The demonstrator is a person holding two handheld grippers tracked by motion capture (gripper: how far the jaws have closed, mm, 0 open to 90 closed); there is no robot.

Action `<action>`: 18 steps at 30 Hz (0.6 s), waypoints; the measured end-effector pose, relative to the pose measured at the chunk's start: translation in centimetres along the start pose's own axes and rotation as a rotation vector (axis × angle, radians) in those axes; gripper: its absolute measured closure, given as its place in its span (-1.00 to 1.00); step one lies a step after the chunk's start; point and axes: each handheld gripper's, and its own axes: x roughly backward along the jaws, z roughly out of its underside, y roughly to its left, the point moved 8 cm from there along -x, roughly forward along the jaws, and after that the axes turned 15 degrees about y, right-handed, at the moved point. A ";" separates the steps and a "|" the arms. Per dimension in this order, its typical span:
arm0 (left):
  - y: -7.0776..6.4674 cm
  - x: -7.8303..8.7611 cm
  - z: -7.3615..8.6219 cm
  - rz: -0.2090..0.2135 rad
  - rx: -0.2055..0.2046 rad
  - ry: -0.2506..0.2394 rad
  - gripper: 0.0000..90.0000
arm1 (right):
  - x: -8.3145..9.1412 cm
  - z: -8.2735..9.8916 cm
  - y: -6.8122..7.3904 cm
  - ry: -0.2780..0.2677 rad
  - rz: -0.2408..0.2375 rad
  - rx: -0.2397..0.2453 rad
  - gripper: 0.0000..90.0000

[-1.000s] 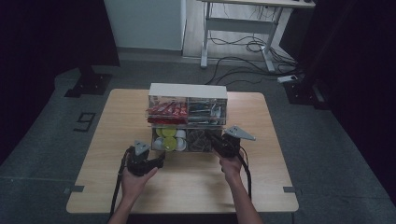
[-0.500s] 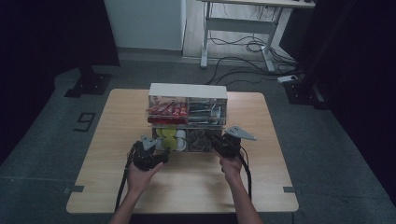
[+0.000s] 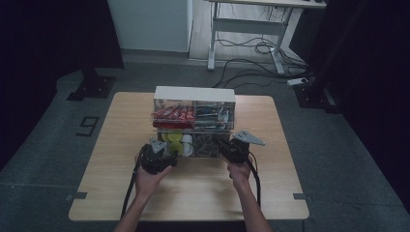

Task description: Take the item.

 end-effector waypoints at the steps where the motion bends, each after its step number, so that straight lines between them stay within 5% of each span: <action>1: -0.1 -0.1 -0.1 -0.003 -0.003 0.000 -0.37 | 0.0 0.0 0.0 0.000 0.000 0.000 0.93; 18: -1.3 -1.2 -1.2 -0.022 -0.029 0.010 -0.42 | 0.1 0.0 0.0 -0.003 0.002 -0.004 0.94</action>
